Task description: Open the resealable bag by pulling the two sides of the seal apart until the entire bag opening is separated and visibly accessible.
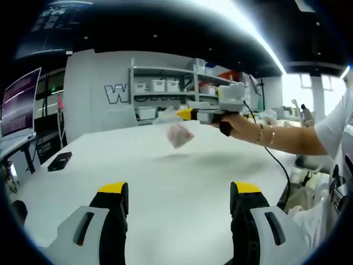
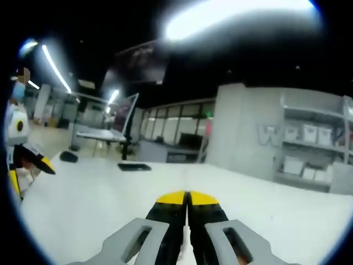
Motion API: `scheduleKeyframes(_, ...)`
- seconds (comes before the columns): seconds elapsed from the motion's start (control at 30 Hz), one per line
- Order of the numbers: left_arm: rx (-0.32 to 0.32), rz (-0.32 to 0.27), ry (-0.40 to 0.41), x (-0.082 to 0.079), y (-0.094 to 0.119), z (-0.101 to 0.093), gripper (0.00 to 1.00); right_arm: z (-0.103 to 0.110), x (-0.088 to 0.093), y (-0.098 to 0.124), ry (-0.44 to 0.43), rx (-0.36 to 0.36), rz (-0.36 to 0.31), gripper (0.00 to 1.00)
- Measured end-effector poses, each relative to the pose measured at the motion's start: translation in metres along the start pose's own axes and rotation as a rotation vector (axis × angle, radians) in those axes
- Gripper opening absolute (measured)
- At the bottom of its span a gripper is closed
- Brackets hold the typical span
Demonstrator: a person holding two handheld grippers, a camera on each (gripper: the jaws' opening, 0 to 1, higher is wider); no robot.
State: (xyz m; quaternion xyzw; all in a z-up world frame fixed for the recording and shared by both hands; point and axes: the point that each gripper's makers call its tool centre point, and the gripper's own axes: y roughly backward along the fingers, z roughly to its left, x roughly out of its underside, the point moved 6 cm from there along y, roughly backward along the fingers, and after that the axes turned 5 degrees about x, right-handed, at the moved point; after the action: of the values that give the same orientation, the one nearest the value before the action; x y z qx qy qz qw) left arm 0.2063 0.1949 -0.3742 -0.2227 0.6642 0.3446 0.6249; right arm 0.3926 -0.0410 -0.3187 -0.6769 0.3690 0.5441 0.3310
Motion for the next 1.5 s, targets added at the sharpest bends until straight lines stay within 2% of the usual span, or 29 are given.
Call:
scheduleKeyframes(0.87,0.002,-0.002,-0.001,-0.001,0.0,-0.002,0.75,0.016,-0.005,0.036,-0.046,-0.025,-0.05,0.0)
scheduleKeyframes(1.2,0.005,-0.005,-0.005,-0.002,0.0,-0.004,0.75,0.016,-0.003,0.046,-0.058,-0.023,-0.053,0.0)
scheduleKeyframes(1.5,0.008,-0.008,-0.007,-0.003,0.0,-0.006,0.75,0.025,-0.004,0.059,-0.07,-0.04,-0.061,0.0)
